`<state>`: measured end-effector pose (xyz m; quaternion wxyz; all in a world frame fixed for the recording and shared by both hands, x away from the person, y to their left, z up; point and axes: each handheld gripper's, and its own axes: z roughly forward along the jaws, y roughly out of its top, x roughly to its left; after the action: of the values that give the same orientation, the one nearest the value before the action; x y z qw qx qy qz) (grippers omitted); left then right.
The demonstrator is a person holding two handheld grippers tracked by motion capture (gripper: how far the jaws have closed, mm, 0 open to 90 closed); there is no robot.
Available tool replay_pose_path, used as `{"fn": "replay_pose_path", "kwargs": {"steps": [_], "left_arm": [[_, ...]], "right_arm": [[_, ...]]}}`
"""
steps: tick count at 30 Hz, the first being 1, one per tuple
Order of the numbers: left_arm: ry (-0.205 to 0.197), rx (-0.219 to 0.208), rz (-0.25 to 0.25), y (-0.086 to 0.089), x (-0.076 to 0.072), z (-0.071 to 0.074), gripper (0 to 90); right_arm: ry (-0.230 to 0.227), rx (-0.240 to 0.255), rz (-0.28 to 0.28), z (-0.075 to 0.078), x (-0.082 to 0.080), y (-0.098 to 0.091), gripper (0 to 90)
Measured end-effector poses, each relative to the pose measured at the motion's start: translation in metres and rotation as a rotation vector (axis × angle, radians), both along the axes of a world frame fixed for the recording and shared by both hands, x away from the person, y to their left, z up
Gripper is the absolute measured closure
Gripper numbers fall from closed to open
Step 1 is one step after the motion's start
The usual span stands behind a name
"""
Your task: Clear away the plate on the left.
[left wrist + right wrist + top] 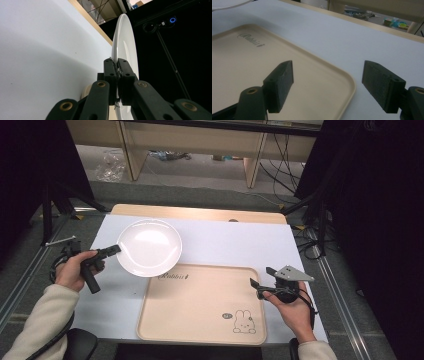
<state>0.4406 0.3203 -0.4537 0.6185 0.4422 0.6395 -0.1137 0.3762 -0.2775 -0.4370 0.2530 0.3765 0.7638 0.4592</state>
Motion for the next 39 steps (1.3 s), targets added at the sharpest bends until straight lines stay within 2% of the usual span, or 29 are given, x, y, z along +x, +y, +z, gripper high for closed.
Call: {"fn": "replay_pose_path", "kwargs": {"steps": [2,3,5,8,9,10,12,13,14,21,28,30,32,35,37,38,39], "left_arm": [[-0.001,-0.002,-0.007,-0.001,0.0,0.0,86.4],[0.014,0.009,-0.01,-0.002,0.0,0.0,86.4],[0.003,0.006,-0.023,-0.003,0.0,0.0,86.4],[0.014,0.01,-0.024,-0.005,-0.001,0.0,86.3],[0.001,-0.003,-0.024,-0.006,-0.001,0.0,86.3],[0.014,0.01,-0.029,-0.006,-0.001,0.001,86.3],[0.007,0.008,-0.035,-0.008,-0.001,0.001,86.3],[-0.003,-0.011,-0.038,-0.009,-0.001,0.0,86.3],[0.013,0.005,-0.044,-0.01,-0.001,0.001,86.3],[0.017,0.007,-0.068,-0.017,-0.002,0.002,86.2],[0.016,0.002,-0.09,-0.025,-0.003,0.002,86.2],[0.003,-0.01,-0.093,-0.028,-0.003,0.001,86.2],[0.016,0.004,-0.105,-0.029,-0.003,0.003,86.1],[0.018,0.002,-0.115,-0.033,-0.004,0.003,86.0],[0.001,-0.016,-0.116,-0.035,-0.004,0.002,86.0],[0.014,0.007,-0.131,-0.037,-0.004,0.003,86.1],[0.014,0.001,-0.133,-0.038,-0.004,0.003,86.1]], "right_arm": [[0.0,0.001,0.0,0.0,0.0,0.0,26.1],[0.0,0.001,0.0,0.0,0.0,0.0,26.1],[0.001,-0.001,0.0,0.0,0.0,0.0,26.1],[0.002,-0.002,0.001,0.0,0.0,0.0,26.1],[0.001,-0.001,0.001,0.0,0.0,0.0,26.1],[0.001,0.0,0.001,0.0,0.0,0.0,26.1],[0.001,0.0,0.0,0.0,0.0,0.0,26.1],[0.0,0.0,0.001,0.0,0.0,0.0,26.2],[0.0,0.0,0.001,0.0,0.0,0.0,26.2],[0.001,0.001,0.0,0.0,0.0,0.0,26.2],[0.001,0.0,0.001,0.0,0.0,0.0,26.1],[0.0,0.0,0.001,0.0,0.0,0.0,26.1],[0.001,0.0,0.001,0.0,0.0,0.0,26.1],[0.001,0.0,0.001,0.0,0.0,0.0,26.1],[0.001,-0.001,0.0,0.0,0.0,0.0,26.1],[0.0,0.0,0.0,0.0,0.0,0.0,26.1],[0.0,0.0,0.001,0.0,0.0,0.0,26.1]]}}
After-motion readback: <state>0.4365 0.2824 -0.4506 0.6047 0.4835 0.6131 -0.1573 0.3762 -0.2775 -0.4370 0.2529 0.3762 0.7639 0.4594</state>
